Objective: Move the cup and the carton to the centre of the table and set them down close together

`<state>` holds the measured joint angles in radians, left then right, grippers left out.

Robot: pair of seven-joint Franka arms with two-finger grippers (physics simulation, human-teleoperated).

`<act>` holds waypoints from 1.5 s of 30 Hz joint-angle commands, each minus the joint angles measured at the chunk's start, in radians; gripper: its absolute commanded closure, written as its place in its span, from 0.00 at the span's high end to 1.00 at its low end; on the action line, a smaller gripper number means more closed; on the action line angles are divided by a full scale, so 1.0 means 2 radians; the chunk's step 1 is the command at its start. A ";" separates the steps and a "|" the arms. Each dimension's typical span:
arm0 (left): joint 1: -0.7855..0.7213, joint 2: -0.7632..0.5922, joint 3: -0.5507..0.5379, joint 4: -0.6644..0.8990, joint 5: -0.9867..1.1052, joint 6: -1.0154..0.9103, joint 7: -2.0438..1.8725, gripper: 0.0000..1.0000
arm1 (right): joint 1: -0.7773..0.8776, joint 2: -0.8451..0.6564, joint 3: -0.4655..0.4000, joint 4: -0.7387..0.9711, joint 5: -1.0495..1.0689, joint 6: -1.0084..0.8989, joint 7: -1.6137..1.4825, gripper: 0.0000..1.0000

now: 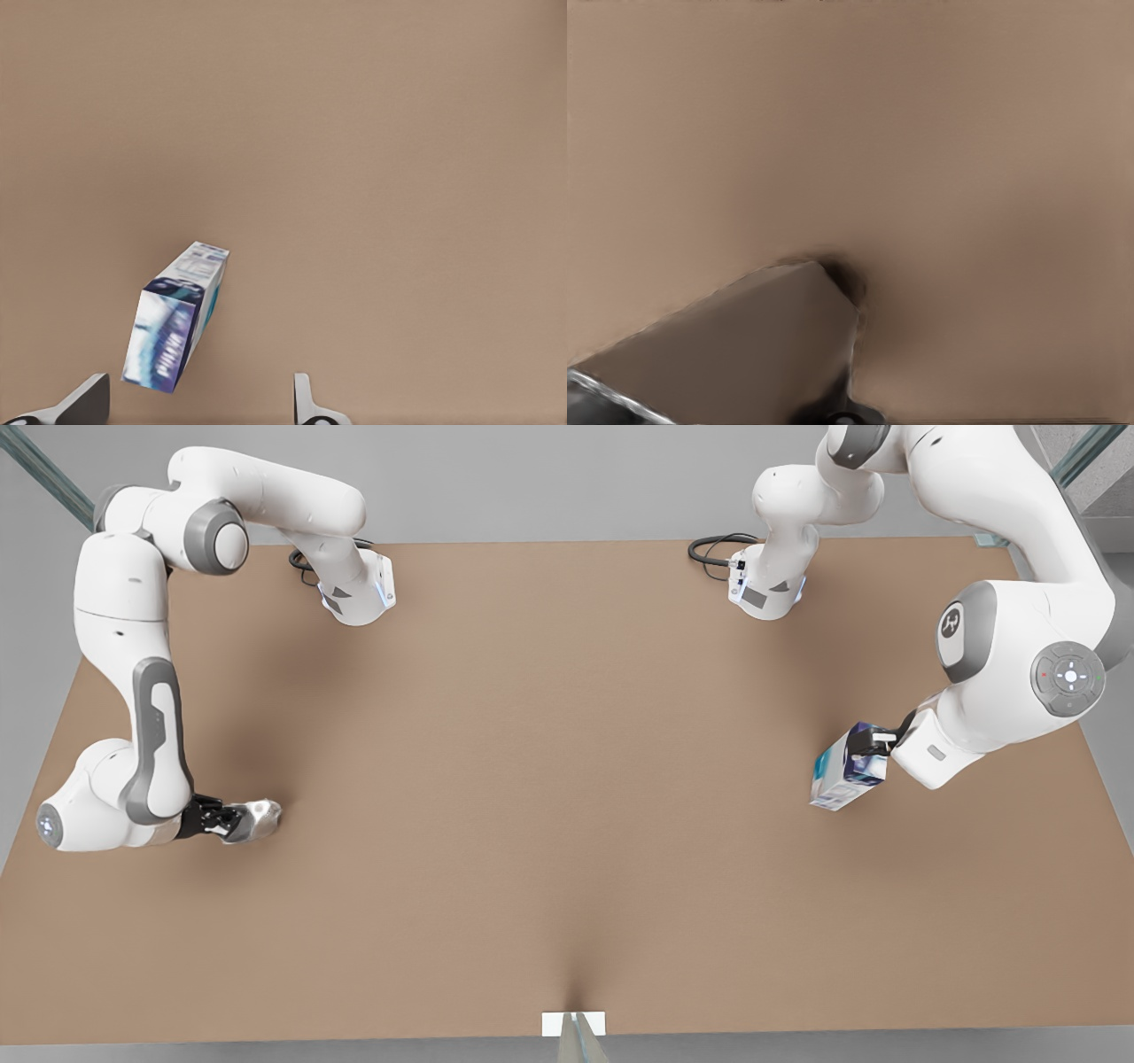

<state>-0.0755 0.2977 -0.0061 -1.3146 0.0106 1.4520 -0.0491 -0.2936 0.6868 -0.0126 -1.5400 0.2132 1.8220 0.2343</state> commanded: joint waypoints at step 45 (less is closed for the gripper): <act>0.106 -0.062 -0.022 -0.240 0.004 0.185 0.137 0.99 | 0.236 -0.165 -0.024 0.152 -0.176 -0.135 -0.169 1.00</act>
<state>0.1335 0.1717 -0.0506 -1.8072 0.0148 1.8198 0.2206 0.1087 0.2901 0.0088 -1.3115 -0.1784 1.5665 -0.0876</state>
